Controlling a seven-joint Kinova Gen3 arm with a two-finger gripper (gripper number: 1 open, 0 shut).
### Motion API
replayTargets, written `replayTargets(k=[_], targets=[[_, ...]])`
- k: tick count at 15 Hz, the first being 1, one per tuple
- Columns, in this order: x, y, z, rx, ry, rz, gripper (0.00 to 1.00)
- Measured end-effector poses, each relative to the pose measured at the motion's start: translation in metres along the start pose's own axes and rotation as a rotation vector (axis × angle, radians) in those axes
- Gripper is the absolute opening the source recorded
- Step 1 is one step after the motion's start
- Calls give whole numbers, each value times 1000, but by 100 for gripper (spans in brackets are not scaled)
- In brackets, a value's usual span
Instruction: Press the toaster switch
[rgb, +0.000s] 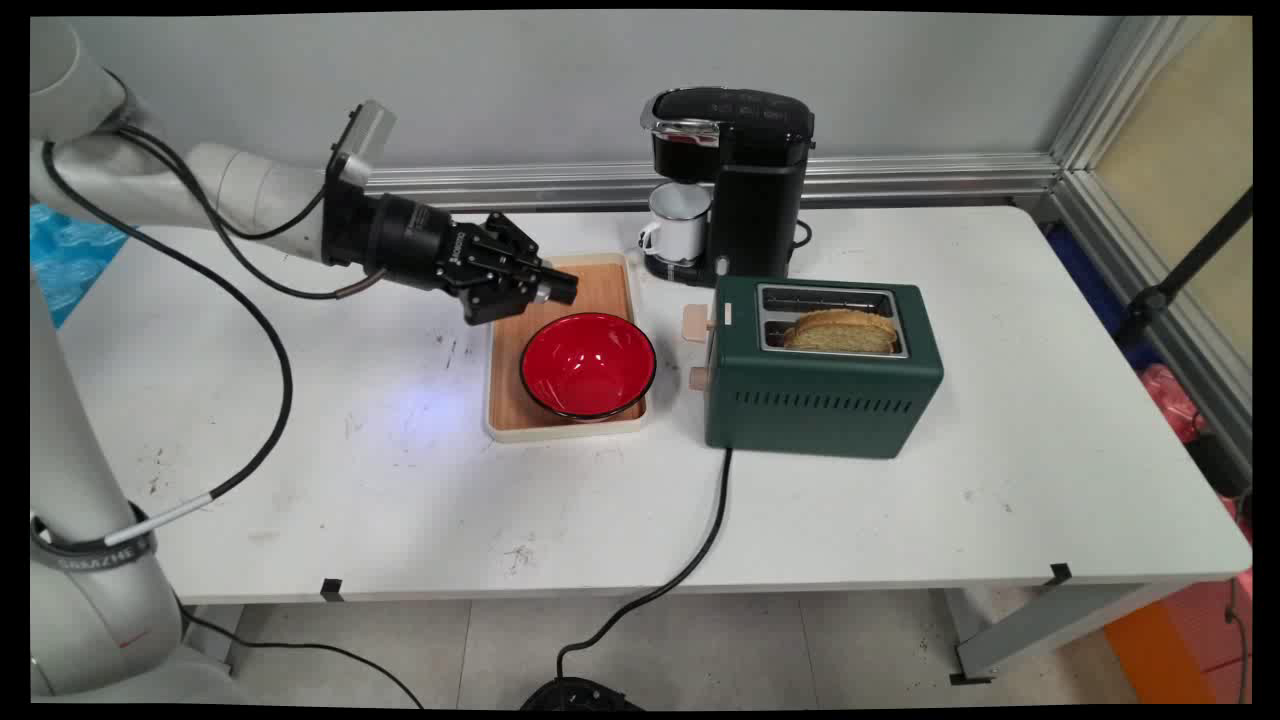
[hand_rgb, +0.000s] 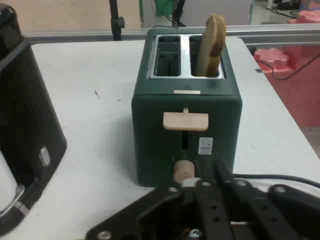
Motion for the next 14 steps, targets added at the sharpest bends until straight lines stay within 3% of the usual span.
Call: replayTargets(k=[10, 14], targets=[[30, -15, 36, 55, 23, -71, 0], [34, -15, 52, 55, 11, -101, 0]])
